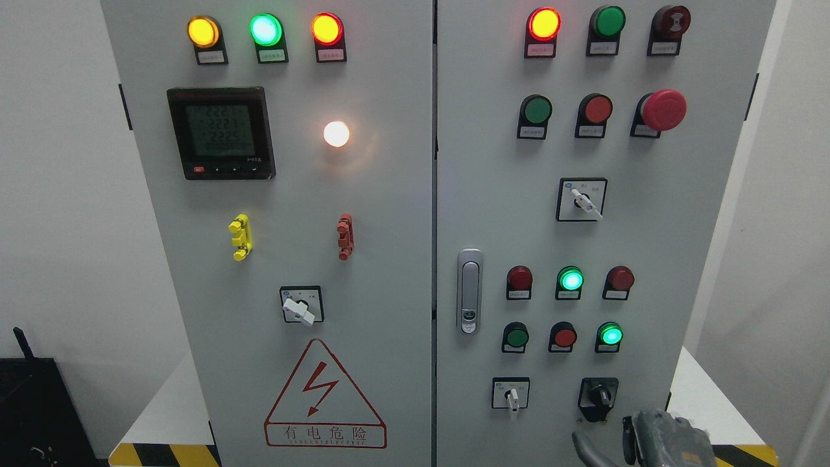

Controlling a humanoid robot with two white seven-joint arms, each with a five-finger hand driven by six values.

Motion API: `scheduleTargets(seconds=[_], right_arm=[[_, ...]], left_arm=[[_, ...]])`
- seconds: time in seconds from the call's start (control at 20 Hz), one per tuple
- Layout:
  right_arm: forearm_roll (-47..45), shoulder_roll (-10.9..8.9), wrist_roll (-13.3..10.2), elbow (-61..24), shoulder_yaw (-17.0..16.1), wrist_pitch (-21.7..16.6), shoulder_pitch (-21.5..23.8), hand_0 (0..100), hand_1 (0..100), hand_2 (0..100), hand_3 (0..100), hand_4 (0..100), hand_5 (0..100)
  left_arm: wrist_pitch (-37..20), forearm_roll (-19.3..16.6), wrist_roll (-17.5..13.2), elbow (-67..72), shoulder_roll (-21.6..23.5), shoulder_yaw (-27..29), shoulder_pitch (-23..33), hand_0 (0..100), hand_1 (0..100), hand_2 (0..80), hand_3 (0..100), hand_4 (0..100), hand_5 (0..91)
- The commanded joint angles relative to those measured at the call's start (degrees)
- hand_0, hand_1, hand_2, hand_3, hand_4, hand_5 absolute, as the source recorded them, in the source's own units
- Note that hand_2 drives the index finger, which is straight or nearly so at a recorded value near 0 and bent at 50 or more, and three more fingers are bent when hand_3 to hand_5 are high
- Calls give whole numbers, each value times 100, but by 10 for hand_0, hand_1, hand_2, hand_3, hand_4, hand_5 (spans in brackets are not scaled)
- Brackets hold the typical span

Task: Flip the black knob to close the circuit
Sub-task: 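Raise the right hand toward the black rotary knob near the cabinet bottom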

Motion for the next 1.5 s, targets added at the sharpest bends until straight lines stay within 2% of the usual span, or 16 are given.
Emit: scheduleTargets(seconds=[0.0,0.9,1.45], right_arm=[[-52,-104,1,499,-159,-11,-208,0,58,918,1000,857,898],[-35,-43,-105,692,-116,77,-419,0,65,919,1000,859,900],[-96,-60,-105,807,-265,86,-472,0,63,919,1000,863,906]], left_arm=[[5,1,2,4,0,0,3,120,556,0,0,0,0],[5,1,2,4,0,0,3,120,556,0,0,0,0],[5,1,2,-4,0,0,3,120,556,0,0,0,0]])
